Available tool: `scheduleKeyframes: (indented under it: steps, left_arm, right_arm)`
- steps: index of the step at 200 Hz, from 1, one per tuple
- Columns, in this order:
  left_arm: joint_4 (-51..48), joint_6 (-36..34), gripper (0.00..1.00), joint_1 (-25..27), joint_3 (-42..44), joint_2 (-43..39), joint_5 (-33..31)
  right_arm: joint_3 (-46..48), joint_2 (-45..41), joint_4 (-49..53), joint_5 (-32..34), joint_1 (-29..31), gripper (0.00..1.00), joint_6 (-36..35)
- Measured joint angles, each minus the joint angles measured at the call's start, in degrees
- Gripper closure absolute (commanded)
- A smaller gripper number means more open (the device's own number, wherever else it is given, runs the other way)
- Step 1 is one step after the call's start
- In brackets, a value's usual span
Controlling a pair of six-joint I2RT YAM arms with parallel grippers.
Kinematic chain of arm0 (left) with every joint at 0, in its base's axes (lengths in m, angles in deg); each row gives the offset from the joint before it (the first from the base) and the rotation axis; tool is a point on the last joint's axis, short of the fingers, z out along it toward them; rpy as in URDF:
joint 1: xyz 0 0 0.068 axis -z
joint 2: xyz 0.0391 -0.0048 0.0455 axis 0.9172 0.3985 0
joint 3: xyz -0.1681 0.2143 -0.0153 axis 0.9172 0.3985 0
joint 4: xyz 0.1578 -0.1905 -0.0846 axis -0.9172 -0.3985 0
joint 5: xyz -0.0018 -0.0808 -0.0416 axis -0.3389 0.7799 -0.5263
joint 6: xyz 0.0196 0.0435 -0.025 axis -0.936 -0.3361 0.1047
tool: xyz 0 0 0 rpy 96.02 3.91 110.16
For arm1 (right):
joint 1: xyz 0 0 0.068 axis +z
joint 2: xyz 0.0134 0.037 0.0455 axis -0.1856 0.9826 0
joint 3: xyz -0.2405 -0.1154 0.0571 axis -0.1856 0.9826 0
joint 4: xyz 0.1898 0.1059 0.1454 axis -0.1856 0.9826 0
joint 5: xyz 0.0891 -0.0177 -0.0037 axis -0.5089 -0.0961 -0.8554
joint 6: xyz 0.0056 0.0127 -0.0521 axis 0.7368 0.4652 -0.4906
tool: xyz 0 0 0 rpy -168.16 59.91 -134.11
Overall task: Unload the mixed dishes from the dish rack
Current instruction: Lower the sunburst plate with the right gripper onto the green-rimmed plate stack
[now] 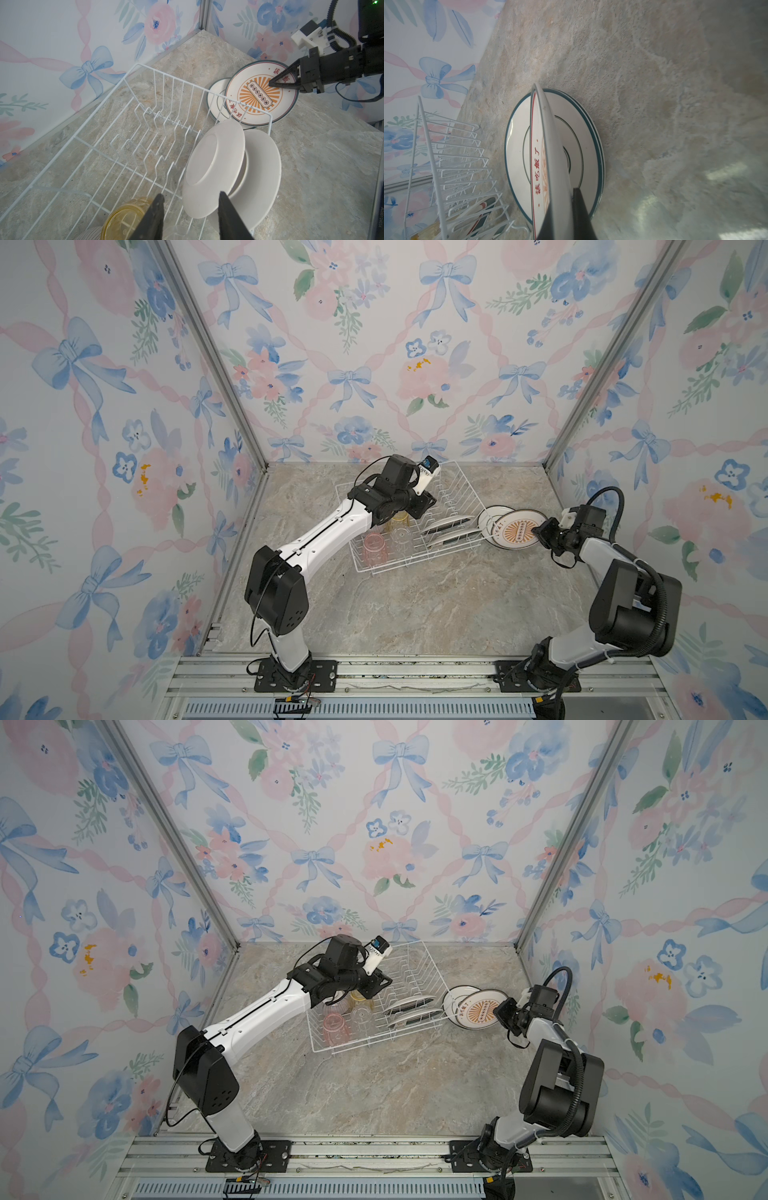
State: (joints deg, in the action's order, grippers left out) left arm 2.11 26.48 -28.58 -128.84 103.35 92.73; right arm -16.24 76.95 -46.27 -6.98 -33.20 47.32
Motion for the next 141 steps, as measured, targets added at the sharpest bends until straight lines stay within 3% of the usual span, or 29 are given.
scheduleKeyframes:
  steps: [78, 141]
  left_arm:
    - [0.0, 0.0, 0.6, 0.33, -0.02, 0.66, 0.04]
    - [0.0, 0.0, 0.6, 0.37, -0.17, 1.07, 0.44]
  right_arm:
    - [0.07, 3.93, -4.61, -3.91, 0.04, 1.0, 2.01]
    - [-0.83, 7.65, -3.61, -5.81, 0.11, 0.74, 1.42]
